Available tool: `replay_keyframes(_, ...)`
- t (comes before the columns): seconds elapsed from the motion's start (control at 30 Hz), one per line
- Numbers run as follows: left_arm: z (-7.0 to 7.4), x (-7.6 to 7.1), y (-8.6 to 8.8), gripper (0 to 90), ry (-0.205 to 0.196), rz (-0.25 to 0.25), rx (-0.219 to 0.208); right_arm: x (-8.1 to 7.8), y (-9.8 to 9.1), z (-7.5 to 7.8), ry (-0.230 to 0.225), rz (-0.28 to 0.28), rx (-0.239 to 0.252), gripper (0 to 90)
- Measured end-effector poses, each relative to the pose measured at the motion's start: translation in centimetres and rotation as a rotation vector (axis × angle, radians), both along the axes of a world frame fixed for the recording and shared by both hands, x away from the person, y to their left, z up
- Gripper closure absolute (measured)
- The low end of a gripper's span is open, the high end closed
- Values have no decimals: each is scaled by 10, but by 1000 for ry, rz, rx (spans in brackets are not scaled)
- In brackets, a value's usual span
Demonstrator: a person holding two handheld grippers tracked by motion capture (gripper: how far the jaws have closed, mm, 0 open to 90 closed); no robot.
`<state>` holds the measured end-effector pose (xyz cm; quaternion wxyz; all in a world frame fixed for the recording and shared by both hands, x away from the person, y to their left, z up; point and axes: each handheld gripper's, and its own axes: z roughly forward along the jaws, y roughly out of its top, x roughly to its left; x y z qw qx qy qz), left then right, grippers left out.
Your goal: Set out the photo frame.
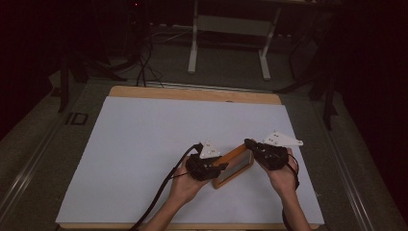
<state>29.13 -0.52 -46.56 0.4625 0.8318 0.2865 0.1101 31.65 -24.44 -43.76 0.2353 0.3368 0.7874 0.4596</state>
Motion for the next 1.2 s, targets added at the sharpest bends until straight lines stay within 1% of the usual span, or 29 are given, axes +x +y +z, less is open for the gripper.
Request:
replay_keyframes(0.03,-1,0,1,678,0,-12,-13,0,0,-2,5,-3,-5,893)
replay_keyframes(0.07,-2,-1,2,674,7,-13,-25,1,-1,-4,12,-5,-9,897)
replay_keyframes(0.1,-3,-1,3,667,28,-18,-43,1,-2,-6,10,-7,-5,898)
replay_keyframes(0.13,-5,-1,4,640,34,-18,-55,0,-4,-7,8,-6,10,898)
replay_keyframes(0.17,-6,-1,5,576,37,-15,-65,0,-5,-8,9,-7,16,899)
replay_keyframes(0.2,-9,-3,6,528,44,-5,-78,-1,-5,-8,9,-9,20,899)
replay_keyframes(0.23,-12,-4,9,493,50,-7,-88,-1,-5,-8,7,-9,23,899)
replay_keyframes(0.3,-18,-7,12,466,52,-5,-96,-2,-6,-8,6,-7,20,899)
replay_keyframes(0.37,-25,-11,14,463,49,-5,-96,-2,-6,-9,4,-8,25,900)
replay_keyframes(0.43,-33,-14,15,463,56,-10,-109,-2,-7,-10,4,-8,33,900)
replay_keyframes(0.47,-37,-15,15,466,51,-11,-103,-2,-6,-10,3,-6,34,899)
replay_keyframes(0.5,-37,-15,15,478,51,-11,-103,-2,-6,-10,3,-6,34,899)
replay_keyframes(0.53,-45,-15,12,478,62,2,-103,-3,-6,-10,2,-5,34,899)
replay_keyframes(0.57,-48,-15,10,497,64,1,-104,-3,-5,-10,-1,-3,31,900)
replay_keyframes(0.63,-52,-14,7,522,66,-3,-90,-4,-4,-10,-3,0,32,899)
replay_keyframes(0.7,-54,-15,5,563,56,1,-74,-4,-4,-11,-6,0,33,899)
replay_keyframes(0.8,-54,-15,6,669,45,-1,-74,-4,-4,-11,-8,2,32,899)
replay_keyframes(0.93,-53,-17,4,685,19,-11,-57,-6,-4,-12,-30,3,20,898)
replay_keyframes(1.03,-50,-17,2,687,2,-25,-27,-6,-4,-11,-33,2,18,898)
replay_keyframes(1.13,-45,-15,2,688,3,-39,-10,-7,-6,-9,-45,-1,28,899)
replay_keyframes(1.2,-40,-13,4,688,11,-47,-12,-9,-7,-6,-55,-1,34,898)
